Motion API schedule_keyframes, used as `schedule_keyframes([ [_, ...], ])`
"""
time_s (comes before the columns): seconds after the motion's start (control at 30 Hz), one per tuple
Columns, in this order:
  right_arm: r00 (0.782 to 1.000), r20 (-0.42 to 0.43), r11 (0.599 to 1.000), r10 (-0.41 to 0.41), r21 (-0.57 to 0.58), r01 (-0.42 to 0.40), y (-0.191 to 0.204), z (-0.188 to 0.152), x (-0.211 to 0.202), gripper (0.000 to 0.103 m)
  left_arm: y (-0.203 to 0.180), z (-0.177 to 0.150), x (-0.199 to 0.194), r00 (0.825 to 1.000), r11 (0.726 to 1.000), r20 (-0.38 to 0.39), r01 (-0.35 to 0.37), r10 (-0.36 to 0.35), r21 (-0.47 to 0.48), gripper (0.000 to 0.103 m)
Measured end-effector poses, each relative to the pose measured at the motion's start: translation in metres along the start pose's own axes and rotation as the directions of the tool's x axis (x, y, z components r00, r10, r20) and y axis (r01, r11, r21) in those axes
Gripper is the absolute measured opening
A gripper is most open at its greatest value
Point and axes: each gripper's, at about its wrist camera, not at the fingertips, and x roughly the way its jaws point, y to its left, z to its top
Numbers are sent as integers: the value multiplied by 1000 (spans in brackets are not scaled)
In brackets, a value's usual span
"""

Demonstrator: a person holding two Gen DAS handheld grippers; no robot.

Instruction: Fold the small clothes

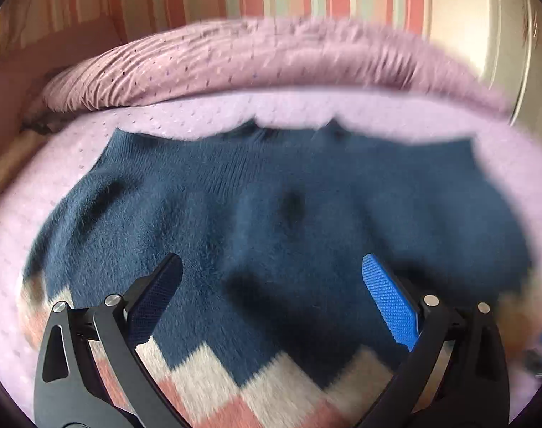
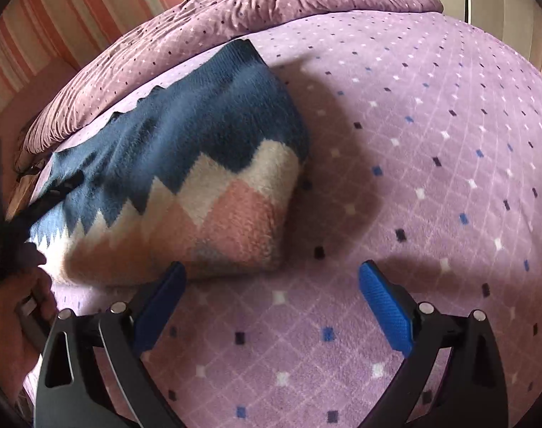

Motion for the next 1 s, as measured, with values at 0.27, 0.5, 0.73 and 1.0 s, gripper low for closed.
schedule_keyframes([
  [0.27,997,-6,995,75,62,-75,-7,3,2,101,10,-10,-9,999,999,17,51,-51,7,97],
  [0.5,970,-16,949,243,213,-234,-5,13,16,102,36,-48,-25,998,998,13,57,-57,-30,97],
  [0.73,958,-27,912,287,315,-264,4,24,43,102,36,-52,-19,998,998,-16,67,-67,-16,99],
  [1.0,968,12,929,249,279,-242,11,36,41,43,35,-54,-15,998,998,-25,61,-61,-14,100],
])
